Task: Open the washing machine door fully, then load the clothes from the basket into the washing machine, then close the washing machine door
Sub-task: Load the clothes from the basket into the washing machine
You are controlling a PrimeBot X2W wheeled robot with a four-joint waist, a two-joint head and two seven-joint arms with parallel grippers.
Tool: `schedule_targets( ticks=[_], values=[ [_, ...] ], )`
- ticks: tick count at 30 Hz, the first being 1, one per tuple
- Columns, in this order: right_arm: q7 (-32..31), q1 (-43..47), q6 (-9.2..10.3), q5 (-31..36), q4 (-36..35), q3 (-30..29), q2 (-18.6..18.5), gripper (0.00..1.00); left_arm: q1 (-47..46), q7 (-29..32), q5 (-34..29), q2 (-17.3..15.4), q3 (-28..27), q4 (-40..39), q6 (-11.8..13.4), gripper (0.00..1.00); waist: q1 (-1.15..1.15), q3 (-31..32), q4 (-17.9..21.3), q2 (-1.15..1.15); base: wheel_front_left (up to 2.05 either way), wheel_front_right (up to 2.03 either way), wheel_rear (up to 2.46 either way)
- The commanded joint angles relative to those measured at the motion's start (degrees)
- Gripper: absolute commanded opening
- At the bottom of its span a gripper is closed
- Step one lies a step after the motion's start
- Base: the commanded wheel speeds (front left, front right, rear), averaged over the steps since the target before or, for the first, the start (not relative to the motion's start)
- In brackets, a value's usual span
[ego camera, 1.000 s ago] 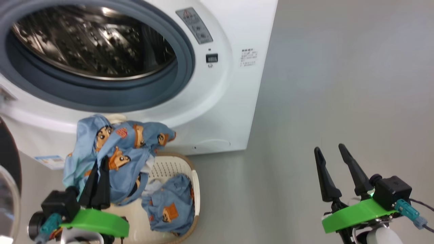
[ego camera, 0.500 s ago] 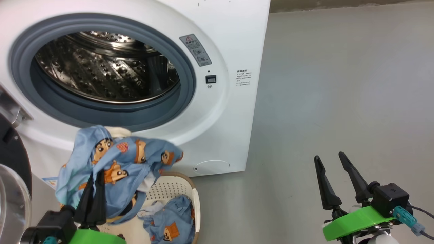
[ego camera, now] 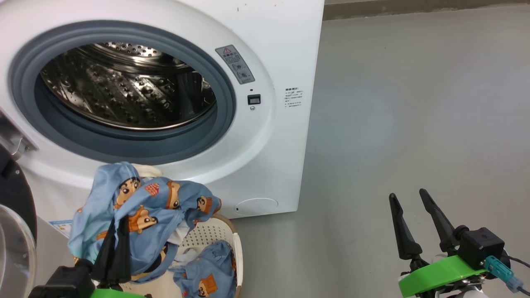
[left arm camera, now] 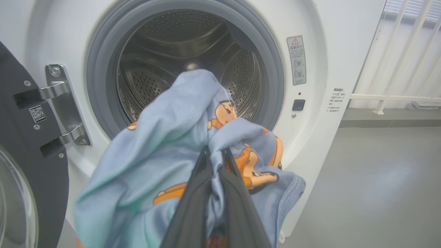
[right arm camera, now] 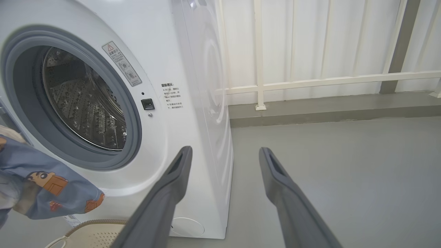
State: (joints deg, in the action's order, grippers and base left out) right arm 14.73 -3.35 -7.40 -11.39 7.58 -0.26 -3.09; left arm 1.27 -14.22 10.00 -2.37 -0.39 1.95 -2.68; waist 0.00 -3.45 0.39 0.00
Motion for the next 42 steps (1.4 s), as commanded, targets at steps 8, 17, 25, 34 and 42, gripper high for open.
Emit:
schedule_targets(
  ticks=[8,17,25,34,42],
  values=[
    [0.3,-0.8,-0.09,-0.5,-1.6,1.4,0.1,1.00,-2.1,-0.8,1.4,-0.5,-1.6,-1.7,0.7,0.00,0.00,-1.9,0.1,0.00,0.00,0.00,0.00],
    [0.3,-2.7,-0.09,-1.5,-1.8,2.2,0.1,1.00,-7.3,-0.8,2.4,-0.5,-3.2,-1.4,0.4,0.00,0.00,-6.2,1.6,0.00,0.00,0.00,0.00],
    [0.3,-4.6,-0.09,-1.2,-2.5,2.6,0.2,1.00,-16.9,-0.8,1.0,-0.5,-6.7,-0.3,-0.9,0.00,0.00,-12.4,3.6,0.00,0.00,0.00,0.00],
    [0.3,-7.5,-0.09,-1.9,-3.6,3.2,0.2,1.00,-28.4,-0.8,-1.2,-1.3,-11.9,2.6,-2.8,0.00,0.00,-19.6,6.2,0.00,0.00,0.00,0.00],
    [0.3,-9.3,-0.09,-2.7,-4.2,3.5,0.2,1.00,-36.7,-0.8,-2.0,-3.1,-13.6,7.2,-4.2,0.00,0.00,-25.8,7.4,0.00,0.00,0.00,0.00]
  ],
)
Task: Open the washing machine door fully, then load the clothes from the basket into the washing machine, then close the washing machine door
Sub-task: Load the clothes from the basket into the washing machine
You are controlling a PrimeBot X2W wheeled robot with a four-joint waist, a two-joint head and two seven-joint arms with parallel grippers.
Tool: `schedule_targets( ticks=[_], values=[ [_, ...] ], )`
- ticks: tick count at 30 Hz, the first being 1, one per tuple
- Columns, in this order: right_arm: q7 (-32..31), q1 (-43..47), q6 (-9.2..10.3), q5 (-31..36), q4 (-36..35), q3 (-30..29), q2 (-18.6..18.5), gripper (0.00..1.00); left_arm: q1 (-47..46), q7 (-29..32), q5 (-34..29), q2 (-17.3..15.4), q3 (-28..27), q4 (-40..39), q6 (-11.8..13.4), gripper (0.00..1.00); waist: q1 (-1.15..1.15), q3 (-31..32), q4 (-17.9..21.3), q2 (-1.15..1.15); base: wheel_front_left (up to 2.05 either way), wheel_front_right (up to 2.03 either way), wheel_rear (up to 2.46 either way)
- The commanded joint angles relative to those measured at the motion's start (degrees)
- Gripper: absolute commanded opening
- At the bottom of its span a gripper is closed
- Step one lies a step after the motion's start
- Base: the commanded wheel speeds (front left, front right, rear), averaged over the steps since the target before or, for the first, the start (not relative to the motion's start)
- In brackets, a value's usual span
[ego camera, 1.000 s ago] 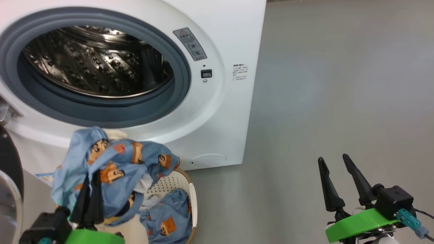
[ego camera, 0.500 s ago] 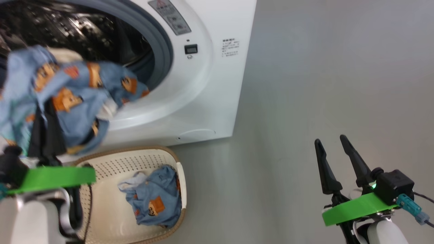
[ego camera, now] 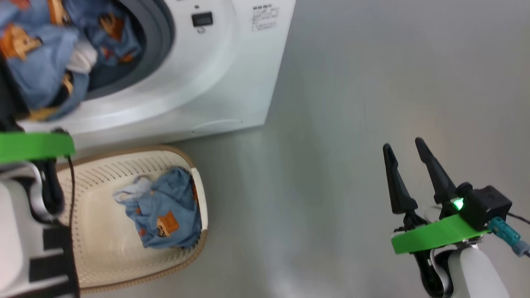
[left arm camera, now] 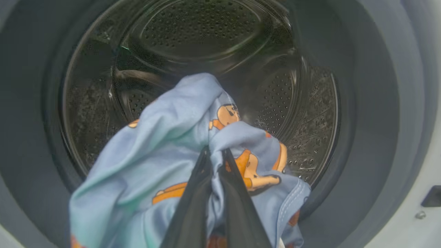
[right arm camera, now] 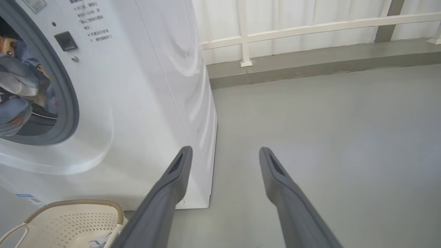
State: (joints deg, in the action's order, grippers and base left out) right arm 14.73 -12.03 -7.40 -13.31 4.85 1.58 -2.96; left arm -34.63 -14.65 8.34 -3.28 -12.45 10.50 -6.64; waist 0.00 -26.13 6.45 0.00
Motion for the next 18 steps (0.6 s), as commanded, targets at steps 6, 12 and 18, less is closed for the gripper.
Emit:
schedule_targets(
  ticks=[6,12,18],
  values=[
    [0.3,-2.2,-0.09,-1.3,-1.6,2.6,0.1,1.00,-7.6,-0.3,-0.8,-5.1,1.1,5.1,-0.7,0.00,0.00,-7.5,1.2,0.00,0.00,0.00,0.00],
    [0.3,-3.1,-0.09,-1.7,-1.5,3.6,0.1,1.00,-15.7,0.0,2.2,-8.6,5.7,15.6,-0.8,0.00,0.00,-10.2,0.7,0.00,0.00,0.00,0.00],
    [0.3,-3.6,-0.09,-2.0,-1.3,4.2,0.1,1.00,-23.5,1.9,4.8,-11.8,10.2,22.1,-0.8,0.00,0.00,-12.2,0.5,0.00,0.00,0.00,0.00]
  ],
)
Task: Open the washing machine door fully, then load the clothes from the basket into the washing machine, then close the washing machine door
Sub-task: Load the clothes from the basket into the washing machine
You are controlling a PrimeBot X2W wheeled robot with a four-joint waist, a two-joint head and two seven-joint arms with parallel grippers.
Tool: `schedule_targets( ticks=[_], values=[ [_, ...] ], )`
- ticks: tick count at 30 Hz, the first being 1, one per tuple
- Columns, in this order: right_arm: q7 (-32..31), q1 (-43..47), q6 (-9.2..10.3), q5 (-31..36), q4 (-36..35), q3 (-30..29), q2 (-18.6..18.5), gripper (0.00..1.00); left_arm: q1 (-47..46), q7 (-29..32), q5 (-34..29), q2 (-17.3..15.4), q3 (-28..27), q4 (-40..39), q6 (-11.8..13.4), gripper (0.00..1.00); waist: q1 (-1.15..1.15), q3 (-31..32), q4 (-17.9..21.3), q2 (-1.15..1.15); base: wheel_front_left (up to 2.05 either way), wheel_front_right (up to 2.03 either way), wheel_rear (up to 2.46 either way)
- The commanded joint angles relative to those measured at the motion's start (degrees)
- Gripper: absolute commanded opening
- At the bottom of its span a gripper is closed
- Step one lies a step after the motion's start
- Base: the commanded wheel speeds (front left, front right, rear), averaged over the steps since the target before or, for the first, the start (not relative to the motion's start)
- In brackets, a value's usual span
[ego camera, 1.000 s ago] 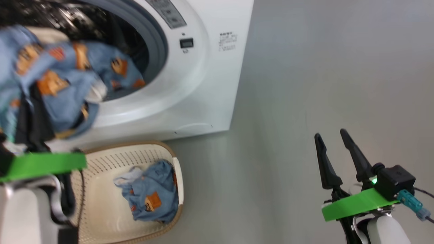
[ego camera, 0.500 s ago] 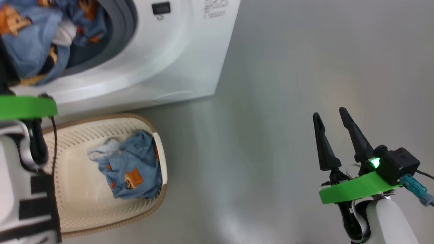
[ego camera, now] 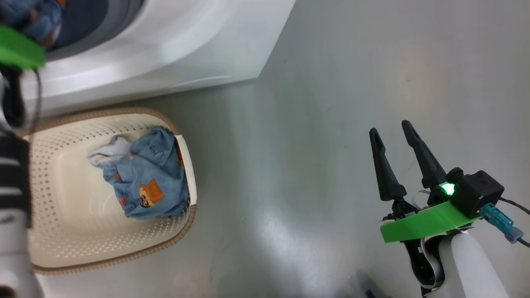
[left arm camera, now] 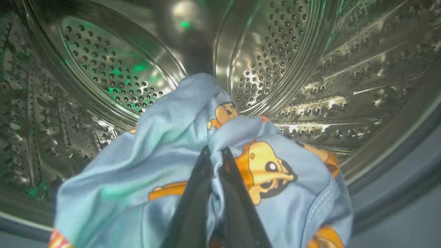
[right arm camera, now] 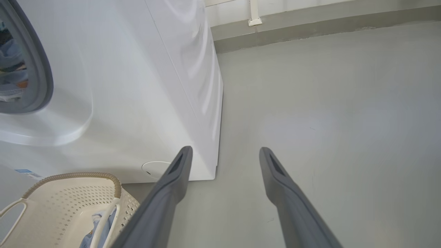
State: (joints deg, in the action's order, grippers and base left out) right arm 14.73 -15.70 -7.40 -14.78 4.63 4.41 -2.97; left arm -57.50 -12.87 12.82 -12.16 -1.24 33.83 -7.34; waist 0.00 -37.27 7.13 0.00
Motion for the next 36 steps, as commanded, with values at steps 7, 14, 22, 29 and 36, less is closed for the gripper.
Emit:
schedule_targets(
  ticks=[7,14,22,29,36],
  values=[
    [0.3,-0.8,-0.09,-1.0,-2.0,2.4,0.1,1.00,-10.0,1.7,0.5,-5.9,3.2,4.5,-0.1,0.00,0.00,-3.9,0.4,0.00,0.00,0.00,0.00],
    [0.3,-1.6,-0.09,-2.0,-2.0,3.3,0.1,1.00,-16.6,4.5,3.7,-6.4,7.6,9.2,-0.1,0.00,0.00,-6.7,1.4,0.00,0.00,0.00,0.00],
    [0.3,-2.3,-0.09,-3.2,-2.3,4.8,0.1,1.00,-21.7,-0.4,3.2,-9.5,10.5,11.2,-0.1,0.00,0.00,-9.2,3.2,0.00,0.00,0.00,0.00],
    [0.3,-3.3,-0.09,-4.1,-2.5,5.3,0.1,1.00,-20.4,-2.1,-1.8,-10.7,7.0,-6.0,0.9,0.00,0.00,-11.5,4.1,0.00,0.00,0.00,0.00],
    [0.3,-3.6,-0.09,-4.3,-2.1,5.4,0.1,1.00,-15.9,-2.1,-2.7,-9.7,4.5,-5.8,0.5,0.00,0.00,-11.1,4.0,0.00,0.00,0.00,0.00]
  ],
)
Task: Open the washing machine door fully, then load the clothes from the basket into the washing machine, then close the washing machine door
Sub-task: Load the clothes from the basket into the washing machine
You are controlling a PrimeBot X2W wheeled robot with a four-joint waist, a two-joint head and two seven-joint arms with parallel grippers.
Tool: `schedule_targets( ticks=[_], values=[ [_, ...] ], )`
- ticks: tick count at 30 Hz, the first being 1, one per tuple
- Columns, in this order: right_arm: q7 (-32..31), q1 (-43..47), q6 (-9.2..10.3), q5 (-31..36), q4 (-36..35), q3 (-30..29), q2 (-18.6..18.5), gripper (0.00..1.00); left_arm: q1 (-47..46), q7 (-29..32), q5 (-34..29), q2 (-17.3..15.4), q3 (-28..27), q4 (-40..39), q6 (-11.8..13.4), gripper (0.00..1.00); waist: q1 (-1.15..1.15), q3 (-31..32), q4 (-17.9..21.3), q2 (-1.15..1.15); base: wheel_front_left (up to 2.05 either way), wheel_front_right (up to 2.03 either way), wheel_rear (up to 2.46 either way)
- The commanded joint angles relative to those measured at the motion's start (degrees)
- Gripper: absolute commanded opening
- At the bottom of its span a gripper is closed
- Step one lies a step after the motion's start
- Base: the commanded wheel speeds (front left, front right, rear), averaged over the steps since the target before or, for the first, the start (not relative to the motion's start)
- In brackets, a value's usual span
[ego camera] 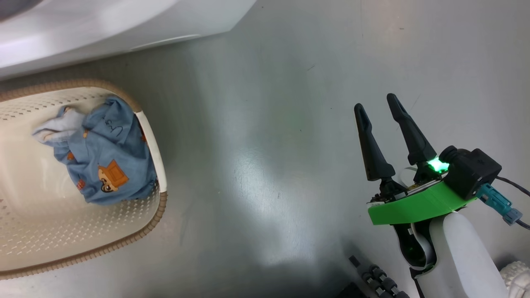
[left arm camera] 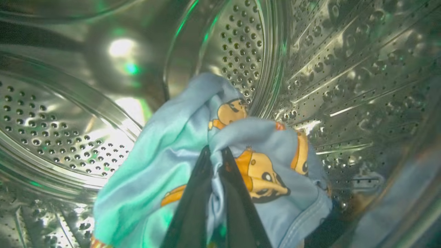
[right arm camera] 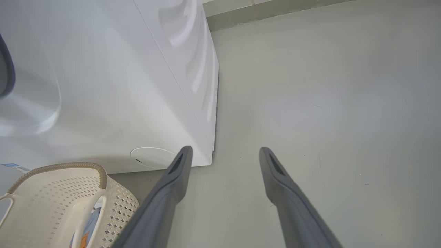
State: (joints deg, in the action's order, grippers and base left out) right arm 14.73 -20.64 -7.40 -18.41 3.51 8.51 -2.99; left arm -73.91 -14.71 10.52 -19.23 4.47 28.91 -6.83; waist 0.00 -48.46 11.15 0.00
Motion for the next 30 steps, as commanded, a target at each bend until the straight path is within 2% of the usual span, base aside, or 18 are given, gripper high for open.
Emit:
schedule_targets(
  ticks=[1,8,10,23,30],
  values=[
    [0.3,1.4,-0.09,-0.7,-0.9,1.2,0.1,1.00,0.6,-0.3,-0.2,-2.5,-1.4,-0.2,-0.1,0.00,0.00,0.1,-0.1,0.00,0.00,0.00,0.00],
    [0.3,1.5,-0.09,-0.7,-0.7,1.0,0.1,1.00,0.3,-0.3,1.3,-1.8,-1.4,5.3,-0.4,0.00,0.00,0.5,-0.6,0.00,0.00,0.00,0.00],
    [0.3,1.5,-0.09,-0.8,-0.6,0.8,0.1,1.00,-0.1,-0.3,1.3,-1.8,-1.2,5.9,-0.5,1.00,0.00,0.7,-0.8,0.00,0.00,0.00,0.00],
    [0.3,1.3,-0.09,-0.5,0.1,0.3,0.1,1.00,2.3,-0.3,1.4,0.5,-3.6,4.9,-0.6,1.00,0.00,4.3,-2.2,0.00,0.00,0.00,0.00],
    [0.3,1.6,-0.09,0.6,0.9,-0.3,0.1,1.00,6.9,-0.3,1.6,2.8,-5.1,3.2,-0.6,1.00,0.00,7.6,-4.3,0.00,0.00,0.00,0.00]
  ],
)
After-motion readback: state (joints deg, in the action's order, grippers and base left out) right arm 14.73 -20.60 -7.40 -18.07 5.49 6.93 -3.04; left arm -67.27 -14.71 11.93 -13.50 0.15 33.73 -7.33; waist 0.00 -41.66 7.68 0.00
